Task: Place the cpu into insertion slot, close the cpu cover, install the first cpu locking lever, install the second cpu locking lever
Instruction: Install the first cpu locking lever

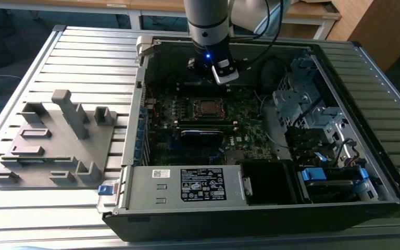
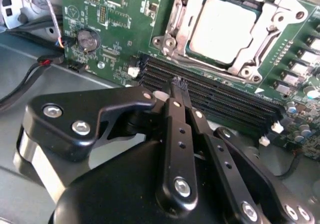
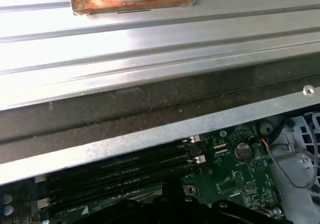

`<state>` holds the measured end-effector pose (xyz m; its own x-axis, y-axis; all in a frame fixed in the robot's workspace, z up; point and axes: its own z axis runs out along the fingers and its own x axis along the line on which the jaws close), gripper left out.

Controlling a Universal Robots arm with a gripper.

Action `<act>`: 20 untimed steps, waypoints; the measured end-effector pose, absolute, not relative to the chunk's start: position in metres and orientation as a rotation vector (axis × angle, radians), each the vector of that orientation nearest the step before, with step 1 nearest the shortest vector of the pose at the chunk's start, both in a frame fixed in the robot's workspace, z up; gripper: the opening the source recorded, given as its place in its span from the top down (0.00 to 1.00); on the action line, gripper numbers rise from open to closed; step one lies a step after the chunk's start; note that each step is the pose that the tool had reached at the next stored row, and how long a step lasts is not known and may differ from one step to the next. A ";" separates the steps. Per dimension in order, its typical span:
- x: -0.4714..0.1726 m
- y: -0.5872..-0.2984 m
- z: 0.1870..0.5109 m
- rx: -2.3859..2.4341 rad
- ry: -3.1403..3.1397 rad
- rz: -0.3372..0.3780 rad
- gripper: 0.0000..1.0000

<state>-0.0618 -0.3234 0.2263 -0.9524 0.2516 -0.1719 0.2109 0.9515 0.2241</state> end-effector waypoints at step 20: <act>-0.061 -0.323 0.224 0.357 3.024 0.084 0.90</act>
<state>-0.0608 -0.3228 0.2242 -0.9681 0.2345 -0.0879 0.2292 0.9711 0.0659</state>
